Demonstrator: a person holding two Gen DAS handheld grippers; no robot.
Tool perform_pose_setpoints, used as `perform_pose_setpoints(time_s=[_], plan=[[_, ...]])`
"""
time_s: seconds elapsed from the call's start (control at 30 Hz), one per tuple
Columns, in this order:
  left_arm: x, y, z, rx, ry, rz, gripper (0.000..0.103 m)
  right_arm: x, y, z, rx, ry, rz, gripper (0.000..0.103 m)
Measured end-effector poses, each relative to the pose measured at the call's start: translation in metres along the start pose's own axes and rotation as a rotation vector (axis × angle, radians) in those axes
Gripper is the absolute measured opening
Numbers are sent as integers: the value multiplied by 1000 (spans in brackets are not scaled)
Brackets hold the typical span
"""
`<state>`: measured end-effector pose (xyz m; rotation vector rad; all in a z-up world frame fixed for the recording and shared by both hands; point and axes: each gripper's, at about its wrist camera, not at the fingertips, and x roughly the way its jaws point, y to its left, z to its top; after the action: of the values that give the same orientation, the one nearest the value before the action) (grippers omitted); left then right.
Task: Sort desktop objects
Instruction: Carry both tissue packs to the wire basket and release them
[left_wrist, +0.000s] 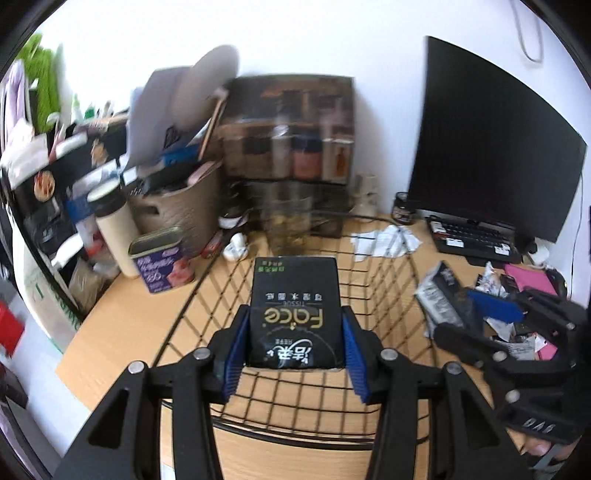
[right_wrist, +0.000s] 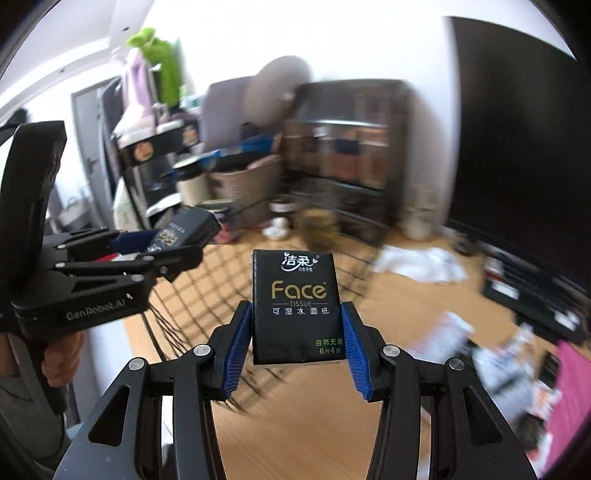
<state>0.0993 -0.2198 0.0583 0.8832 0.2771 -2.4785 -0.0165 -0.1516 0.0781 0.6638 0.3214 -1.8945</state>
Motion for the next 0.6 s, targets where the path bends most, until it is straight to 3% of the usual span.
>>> perform_pose_setpoints(time_s=[0.2, 0.27, 0.33, 0.6], plan=[[9, 17, -2, -41, 12, -8, 53, 31, 15, 2, 3, 33, 20, 49], [11, 17, -3, -44, 18, -23, 68, 31, 17, 3, -10, 24, -31, 52], [9, 16, -3, -60, 16, -57, 75, 30, 17, 5, -5, 5, -52, 54], [0, 3, -2, -79, 7, -108, 76, 7, 1, -1, 19, -6, -55, 54]])
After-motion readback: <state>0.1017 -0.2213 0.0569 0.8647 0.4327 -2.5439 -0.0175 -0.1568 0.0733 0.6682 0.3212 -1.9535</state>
